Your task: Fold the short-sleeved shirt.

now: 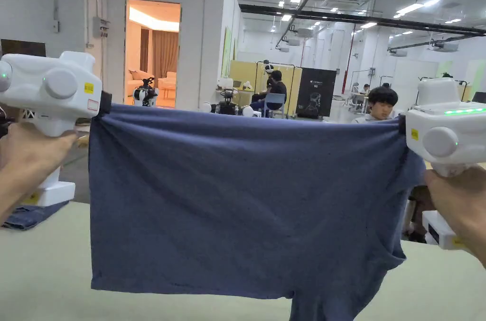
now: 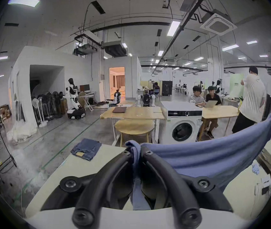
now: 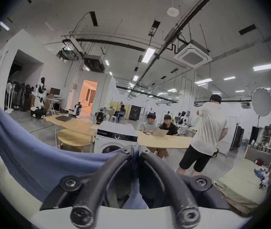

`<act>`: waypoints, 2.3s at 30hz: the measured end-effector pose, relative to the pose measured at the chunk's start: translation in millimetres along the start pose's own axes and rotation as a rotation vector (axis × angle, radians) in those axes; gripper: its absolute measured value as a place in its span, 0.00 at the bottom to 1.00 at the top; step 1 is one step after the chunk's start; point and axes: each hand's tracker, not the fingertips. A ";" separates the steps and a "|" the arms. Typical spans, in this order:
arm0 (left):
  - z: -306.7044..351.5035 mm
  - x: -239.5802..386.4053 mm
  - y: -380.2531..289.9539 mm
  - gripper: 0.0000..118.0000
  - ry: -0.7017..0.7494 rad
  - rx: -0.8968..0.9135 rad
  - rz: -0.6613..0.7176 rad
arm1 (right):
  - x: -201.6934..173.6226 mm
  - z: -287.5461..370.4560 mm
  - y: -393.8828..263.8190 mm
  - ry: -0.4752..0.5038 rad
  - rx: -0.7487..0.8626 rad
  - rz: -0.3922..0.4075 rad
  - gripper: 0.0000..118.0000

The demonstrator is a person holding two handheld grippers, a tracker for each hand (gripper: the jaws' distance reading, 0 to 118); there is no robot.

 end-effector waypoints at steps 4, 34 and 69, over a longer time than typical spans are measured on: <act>-0.6 1.6 -44.0 0.01 -0.015 -0.038 -0.004 | 1.3 18.2 -38.7 0.011 -0.048 0.007 0.03; 215.3 -25.8 -345.6 0.01 -0.127 -0.277 0.028 | 8.5 312.7 -264.1 0.094 -0.397 0.084 0.03; 220.1 13.9 -426.2 0.35 -0.176 -0.321 0.089 | -36.5 326.3 -346.9 0.156 -0.457 -0.147 0.46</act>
